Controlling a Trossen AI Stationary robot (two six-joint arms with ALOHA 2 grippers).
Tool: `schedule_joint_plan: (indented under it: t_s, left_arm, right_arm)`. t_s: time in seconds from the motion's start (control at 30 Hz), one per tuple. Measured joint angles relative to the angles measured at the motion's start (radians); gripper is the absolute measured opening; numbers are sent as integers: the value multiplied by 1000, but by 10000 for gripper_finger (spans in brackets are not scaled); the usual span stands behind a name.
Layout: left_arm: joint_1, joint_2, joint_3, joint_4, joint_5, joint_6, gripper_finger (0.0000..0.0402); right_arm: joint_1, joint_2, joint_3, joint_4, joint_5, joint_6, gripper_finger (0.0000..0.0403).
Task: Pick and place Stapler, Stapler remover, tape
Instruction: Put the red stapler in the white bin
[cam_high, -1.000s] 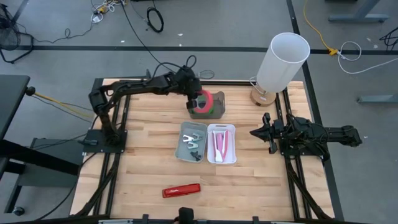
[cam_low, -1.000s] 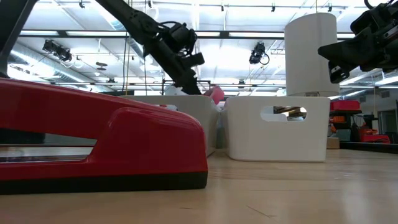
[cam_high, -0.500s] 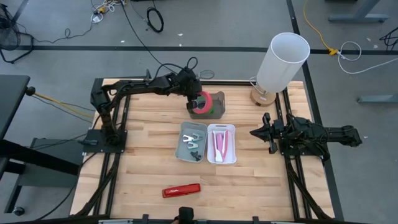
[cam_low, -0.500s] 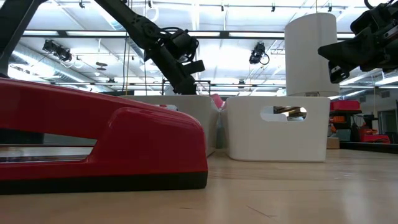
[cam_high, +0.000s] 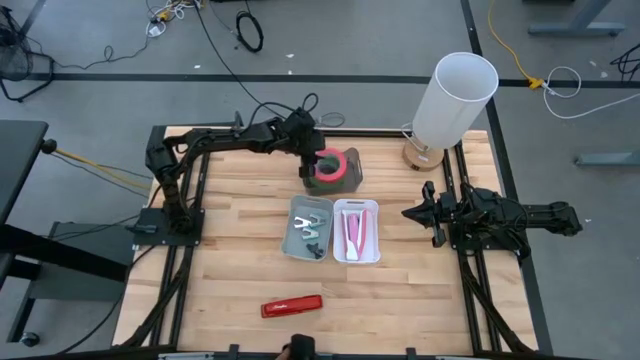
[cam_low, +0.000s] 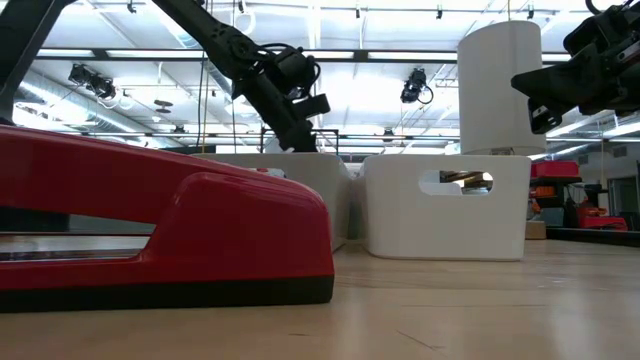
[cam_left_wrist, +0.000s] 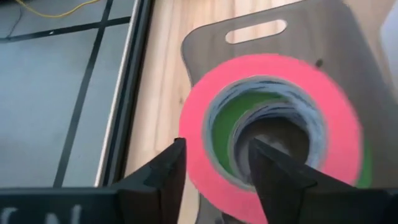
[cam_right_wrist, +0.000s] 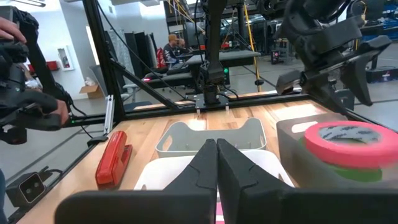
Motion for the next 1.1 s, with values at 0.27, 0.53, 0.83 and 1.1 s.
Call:
schedule_joint_plan:
  t_s: [0.27, 0.53, 0.83, 1.1]
  left_arm:
    - [0, -12, 0, -7, -74, -1, 229]
    - [-4, -101, 0, -39, -76, -78, 229]
    - [-82, -190, 0, -165, -74, -92, 228]
    - [-177, -231, 0, -246, -75, -103, 227]
  right_arm:
    - [0, 0, 0, 0, 0, 0, 4]
    - [0, 0, 0, 0, 0, 0, 4]
    - [0, 0, 0, 0, 0, 0, 4]
    - [0, 0, 0, 0, 0, 0, 4]
